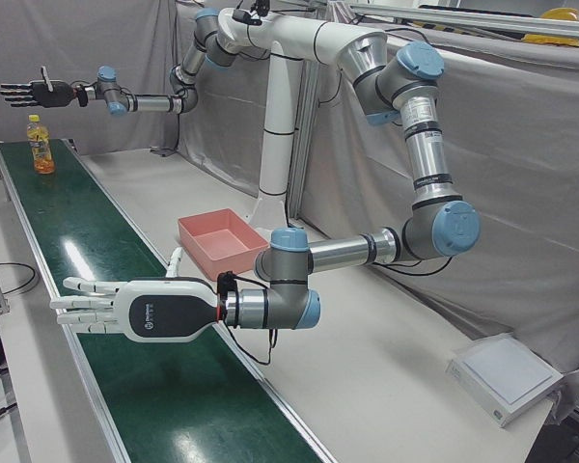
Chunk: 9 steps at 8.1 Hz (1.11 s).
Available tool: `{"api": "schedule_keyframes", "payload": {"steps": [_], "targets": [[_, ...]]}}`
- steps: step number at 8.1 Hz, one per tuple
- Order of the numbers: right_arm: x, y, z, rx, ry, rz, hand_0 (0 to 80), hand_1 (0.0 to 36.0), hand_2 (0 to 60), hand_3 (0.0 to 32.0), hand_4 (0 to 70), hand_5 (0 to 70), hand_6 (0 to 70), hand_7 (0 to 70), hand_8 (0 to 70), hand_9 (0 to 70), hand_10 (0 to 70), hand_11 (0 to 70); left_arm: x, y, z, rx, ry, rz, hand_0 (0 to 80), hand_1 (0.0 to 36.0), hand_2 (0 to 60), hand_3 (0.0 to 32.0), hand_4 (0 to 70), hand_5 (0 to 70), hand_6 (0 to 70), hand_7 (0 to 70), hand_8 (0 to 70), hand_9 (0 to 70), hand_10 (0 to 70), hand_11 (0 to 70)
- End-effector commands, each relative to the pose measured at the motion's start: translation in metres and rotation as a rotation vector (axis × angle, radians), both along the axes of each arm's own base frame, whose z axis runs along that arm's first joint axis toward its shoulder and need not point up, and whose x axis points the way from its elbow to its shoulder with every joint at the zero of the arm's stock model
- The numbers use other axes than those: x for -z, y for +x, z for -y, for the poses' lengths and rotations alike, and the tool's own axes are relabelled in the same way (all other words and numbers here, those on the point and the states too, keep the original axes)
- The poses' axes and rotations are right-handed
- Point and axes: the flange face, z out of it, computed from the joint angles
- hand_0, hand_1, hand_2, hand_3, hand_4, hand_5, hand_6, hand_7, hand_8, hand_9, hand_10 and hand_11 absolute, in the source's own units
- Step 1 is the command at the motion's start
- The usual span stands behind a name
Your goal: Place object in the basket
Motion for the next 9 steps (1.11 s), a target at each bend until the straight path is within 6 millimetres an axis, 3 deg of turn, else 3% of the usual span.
{"api": "schedule_keyframes", "payload": {"steps": [1, 9], "targets": [[-0.0001, 0.0, -0.0002, 0.0, -0.002, 0.0, 0.0, 0.0, 0.0, 0.0, 0.0, 0.0, 0.0, 0.0, 0.0, 0.0, 0.0, 0.0, 0.0002, 0.0001, 0.0001, 0.0, 0.0, 0.0, 53.7, 1.2, 0.0, 1.0, 6.6, 13.3, 0.0, 0.0, 1.3, 1.0, 4.8, 8.2], [0.0, 0.0, 0.0, 0.0, 0.0, 0.0, 0.0, 0.0, 0.0, 0.0, 0.0, 0.0, 0.0, 0.0, 0.0, 0.0, 0.0, 0.0, 0.0009, 0.0002, 0.0006, 0.0, 0.001, 0.001, 53.2, 1.1, 0.0, 1.2, 6.5, 13.8, 0.0, 0.0, 1.3, 1.0, 4.3, 7.4]]}}
